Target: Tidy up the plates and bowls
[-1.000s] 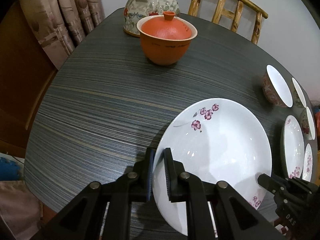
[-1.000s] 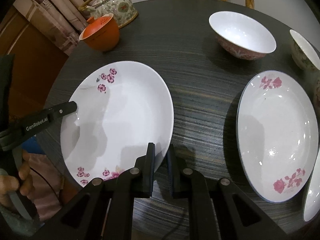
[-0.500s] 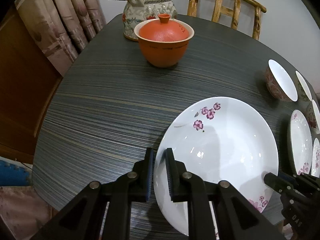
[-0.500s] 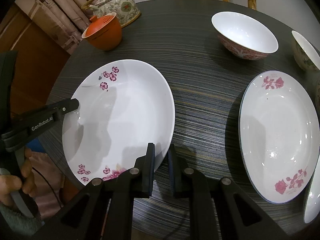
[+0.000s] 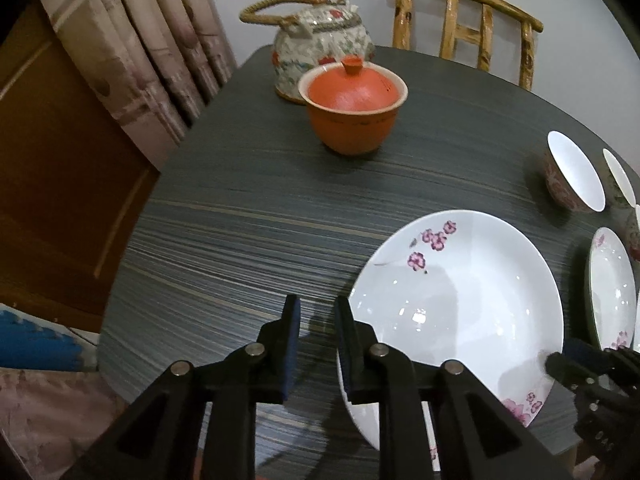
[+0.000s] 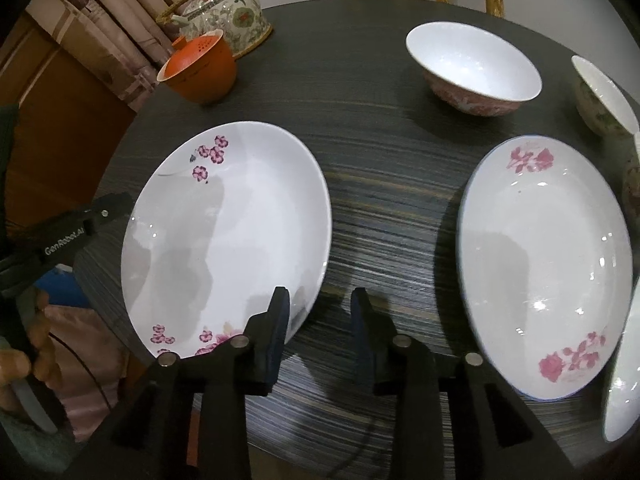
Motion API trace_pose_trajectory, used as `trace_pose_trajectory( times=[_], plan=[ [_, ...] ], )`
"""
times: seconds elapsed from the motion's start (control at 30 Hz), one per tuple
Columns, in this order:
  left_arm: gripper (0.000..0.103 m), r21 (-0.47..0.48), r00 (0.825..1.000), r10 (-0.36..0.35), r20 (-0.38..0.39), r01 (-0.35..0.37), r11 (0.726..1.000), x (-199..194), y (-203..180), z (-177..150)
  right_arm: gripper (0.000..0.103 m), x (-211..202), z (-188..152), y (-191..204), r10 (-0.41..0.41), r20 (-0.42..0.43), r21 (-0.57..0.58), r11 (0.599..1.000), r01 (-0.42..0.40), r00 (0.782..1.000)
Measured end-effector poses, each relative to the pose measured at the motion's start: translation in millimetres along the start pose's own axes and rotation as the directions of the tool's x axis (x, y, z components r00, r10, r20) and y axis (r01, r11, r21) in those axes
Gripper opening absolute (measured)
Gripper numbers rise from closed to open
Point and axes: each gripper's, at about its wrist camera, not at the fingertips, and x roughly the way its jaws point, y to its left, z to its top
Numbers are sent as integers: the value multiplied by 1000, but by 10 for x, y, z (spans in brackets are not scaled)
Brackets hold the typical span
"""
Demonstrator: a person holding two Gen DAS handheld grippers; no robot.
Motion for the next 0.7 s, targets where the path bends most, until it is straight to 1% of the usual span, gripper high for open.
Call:
trace_pose_trajectory(
  times=[0.1, 0.13, 0.17, 0.23, 0.33, 0.37, 0.47, 0.53, 0.6, 0.7],
  plan=[
    [24, -2, 1000, 16, 20, -16, 1000, -96, -39, 7, 32, -64, -5, -32, 1, 6, 4, 1000, -1, 1000],
    [27, 2, 1000, 20, 25, -20, 1000, -117, -80, 20, 32, -97, -11, -54, 1, 10, 6, 1000, -1, 1000],
    [33, 10, 999, 21, 33, -22, 1000, -158, -123, 22, 32, -133, -19, -74, -5, 16, 2, 1000, 5, 1000],
    [40, 21, 999, 30, 43, -31, 999, -220, -189, 25, 32, -188, -26, -108, -12, 27, -1, 1000, 12, 1000],
    [43, 49, 998, 18, 60, -21, 999, -318, -343, 30, 32, -268, -46, -183, -16, 37, 5, 1000, 16, 999],
    [46, 57, 998, 12, 59, -16, 998, -353, -401, 34, 32, -290, -50, -209, -21, 41, 4, 1000, 21, 999],
    [52, 78, 998, -26, 55, 22, 997, -437, -607, 39, 32, -379, -73, -331, -31, 50, -3, 999, 32, 998],
    [52, 84, 997, -51, 52, 47, 995, -478, -724, 44, 32, -459, -100, -444, -41, 57, -1, 999, 42, 997],
    [52, 90, 995, -90, 44, 86, 992, -531, -880, 61, 32, -527, -114, -566, -49, 58, 3, 999, 48, 997],
    [52, 96, 991, -124, 41, 120, 988, -596, -1079, 69, 32, -642, -137, -790, -77, 62, 11, 997, 76, 995]
  ],
)
